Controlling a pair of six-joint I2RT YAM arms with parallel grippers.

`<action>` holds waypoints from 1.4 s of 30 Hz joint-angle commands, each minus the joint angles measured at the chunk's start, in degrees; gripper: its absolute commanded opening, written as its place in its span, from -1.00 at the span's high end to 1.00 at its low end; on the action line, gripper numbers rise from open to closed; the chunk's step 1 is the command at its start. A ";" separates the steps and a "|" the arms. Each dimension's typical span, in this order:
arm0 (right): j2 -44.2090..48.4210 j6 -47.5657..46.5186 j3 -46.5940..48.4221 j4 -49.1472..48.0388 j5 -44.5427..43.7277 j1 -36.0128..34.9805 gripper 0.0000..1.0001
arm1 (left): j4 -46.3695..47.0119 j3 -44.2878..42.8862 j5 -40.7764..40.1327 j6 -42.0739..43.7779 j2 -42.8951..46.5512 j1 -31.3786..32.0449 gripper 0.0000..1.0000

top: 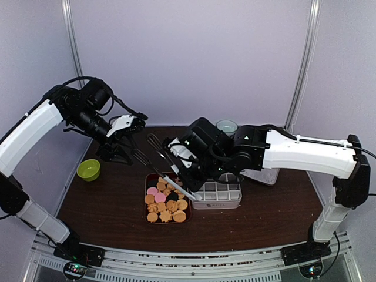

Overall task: Pack the cookies
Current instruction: Pass from the right arm to the left

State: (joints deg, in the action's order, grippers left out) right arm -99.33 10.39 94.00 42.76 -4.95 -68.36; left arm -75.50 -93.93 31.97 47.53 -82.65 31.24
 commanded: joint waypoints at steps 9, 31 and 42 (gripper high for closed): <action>-4.45 -0.81 6.37 1.70 1.70 -0.13 1.00 | -2.19 -2.23 5.56 1.48 1.62 3.84 0.16; -5.34 -0.80 11.61 4.87 3.92 -0.19 0.93 | -2.01 -0.85 2.98 1.30 -1.77 5.01 1.00; 12.24 4.55 -2.47 -10.73 -10.14 2.97 -0.80 | 11.63 -0.48 12.54 -15.73 -0.07 4.96 1.00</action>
State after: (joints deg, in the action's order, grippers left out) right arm -98.65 11.16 98.37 42.92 -7.84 -67.96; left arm -74.00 -93.21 37.95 42.13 -84.64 36.42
